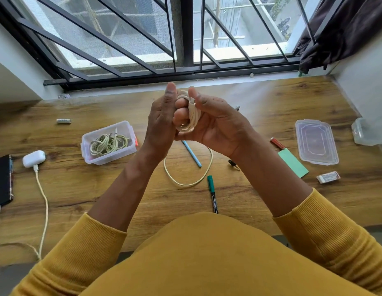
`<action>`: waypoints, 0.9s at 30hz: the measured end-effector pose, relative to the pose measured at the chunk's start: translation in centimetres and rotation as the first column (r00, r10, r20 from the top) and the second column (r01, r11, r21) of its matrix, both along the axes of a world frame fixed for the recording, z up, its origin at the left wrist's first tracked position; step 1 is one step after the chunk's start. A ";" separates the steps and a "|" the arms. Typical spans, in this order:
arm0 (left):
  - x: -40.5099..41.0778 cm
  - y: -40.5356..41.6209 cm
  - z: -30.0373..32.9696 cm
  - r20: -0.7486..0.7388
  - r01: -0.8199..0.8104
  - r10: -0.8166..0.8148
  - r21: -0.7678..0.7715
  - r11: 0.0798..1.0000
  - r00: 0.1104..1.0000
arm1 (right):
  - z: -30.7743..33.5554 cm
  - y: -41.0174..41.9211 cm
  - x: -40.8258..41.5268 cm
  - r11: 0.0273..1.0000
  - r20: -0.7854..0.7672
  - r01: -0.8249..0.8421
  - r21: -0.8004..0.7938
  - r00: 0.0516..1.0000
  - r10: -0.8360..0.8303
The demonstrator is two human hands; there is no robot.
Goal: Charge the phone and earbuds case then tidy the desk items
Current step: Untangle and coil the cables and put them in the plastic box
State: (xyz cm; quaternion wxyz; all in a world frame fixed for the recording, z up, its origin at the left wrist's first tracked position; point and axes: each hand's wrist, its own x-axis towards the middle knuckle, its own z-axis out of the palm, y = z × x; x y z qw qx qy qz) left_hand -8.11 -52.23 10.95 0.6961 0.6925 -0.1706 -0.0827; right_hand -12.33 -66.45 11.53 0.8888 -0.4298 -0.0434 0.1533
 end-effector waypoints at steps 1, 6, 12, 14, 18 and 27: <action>0.0 -0.1 0.0 -0.007 -0.040 0.040 -0.013 0.999 0.999 | 0.1 0.2 -0.1 0.997 -0.010 0.048 -0.053 0.999 -0.049; 0.8 0.1 -0.3 -0.024 -0.220 0.219 -0.058 0.974 0.975 | -0.3 -0.8 0.0 0.915 -0.011 0.277 -0.292 0.956 -0.292; 1.5 0.2 -0.8 -0.046 -0.341 0.343 0.048 0.939 0.938 | -0.6 -0.7 -0.5 0.782 0.292 0.407 -0.472 0.909 -0.297; 1.7 0.2 -0.9 -0.071 -0.362 0.369 0.088 0.928 0.927 | -0.8 -0.3 -0.3 0.703 0.420 0.472 -0.532 0.868 -0.264; 1.7 0.2 -0.8 -0.115 -0.390 0.411 0.169 0.905 0.904 | -1.0 0.1 -0.1 0.554 0.515 0.591 -0.587 0.800 -0.308; 1.6 -0.2 -0.7 -0.138 -0.387 0.419 0.208 0.898 0.898 | -0.9 0.8 -0.3 0.622 0.415 0.577 -0.529 0.816 -0.403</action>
